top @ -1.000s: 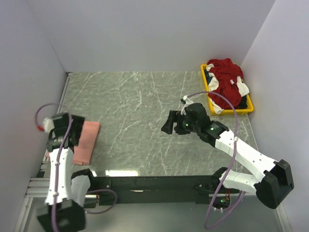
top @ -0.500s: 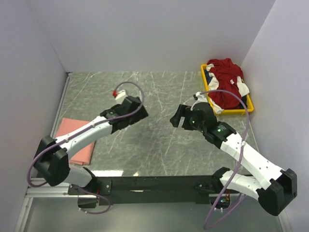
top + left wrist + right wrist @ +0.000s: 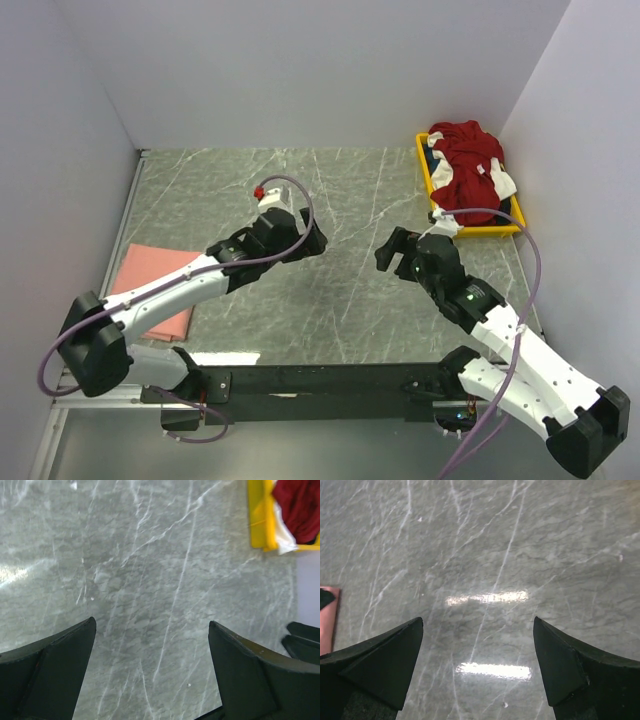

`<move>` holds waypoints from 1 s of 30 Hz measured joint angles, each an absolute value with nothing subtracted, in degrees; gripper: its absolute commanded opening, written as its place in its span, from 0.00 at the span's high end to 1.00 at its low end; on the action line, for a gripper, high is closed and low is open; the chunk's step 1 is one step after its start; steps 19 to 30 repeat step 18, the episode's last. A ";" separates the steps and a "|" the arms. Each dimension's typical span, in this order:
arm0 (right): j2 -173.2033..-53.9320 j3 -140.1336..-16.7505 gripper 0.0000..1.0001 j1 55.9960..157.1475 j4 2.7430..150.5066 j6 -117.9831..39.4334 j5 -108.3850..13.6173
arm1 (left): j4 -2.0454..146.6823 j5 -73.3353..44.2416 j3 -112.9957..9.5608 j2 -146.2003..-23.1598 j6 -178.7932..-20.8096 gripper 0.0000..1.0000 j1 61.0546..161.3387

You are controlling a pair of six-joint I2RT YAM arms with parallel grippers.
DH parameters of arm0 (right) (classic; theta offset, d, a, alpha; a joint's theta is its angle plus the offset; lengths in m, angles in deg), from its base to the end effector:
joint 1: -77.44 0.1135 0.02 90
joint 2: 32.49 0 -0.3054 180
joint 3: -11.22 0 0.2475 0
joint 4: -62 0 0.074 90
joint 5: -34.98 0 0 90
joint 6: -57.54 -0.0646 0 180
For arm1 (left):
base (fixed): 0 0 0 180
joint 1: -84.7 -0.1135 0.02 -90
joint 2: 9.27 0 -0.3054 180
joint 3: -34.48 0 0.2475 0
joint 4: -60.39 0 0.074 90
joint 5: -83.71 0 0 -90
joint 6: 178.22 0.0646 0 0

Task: Fold and stack the t-shirts
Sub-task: Reset both grippers

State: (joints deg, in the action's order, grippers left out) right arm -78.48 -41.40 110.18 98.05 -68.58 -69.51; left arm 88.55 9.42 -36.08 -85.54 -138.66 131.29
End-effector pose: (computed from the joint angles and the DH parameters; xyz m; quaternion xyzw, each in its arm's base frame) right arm 0.1539 0.0797 0.2947 0.0888 0.8543 0.1931 0.4743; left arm 0.2236 -0.2109 0.3097 -0.0936 0.8715 -0.2693 0.3991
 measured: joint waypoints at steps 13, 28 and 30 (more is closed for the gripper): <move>-84.60 -42.69 0.03 110.15 98.18 -68.40 -72.32 | 84.31 8.11 -34.73 -83.38 -134.15 0.01 131.29; -85.35 -42.69 0.04 110.15 98.12 -68.36 -72.13 | 83.77 8.11 -33.66 -83.38 -133.85 0.00 131.26; -85.35 -42.69 0.04 110.15 98.12 -68.36 -72.13 | 83.77 8.11 -33.66 -83.38 -133.85 0.00 131.26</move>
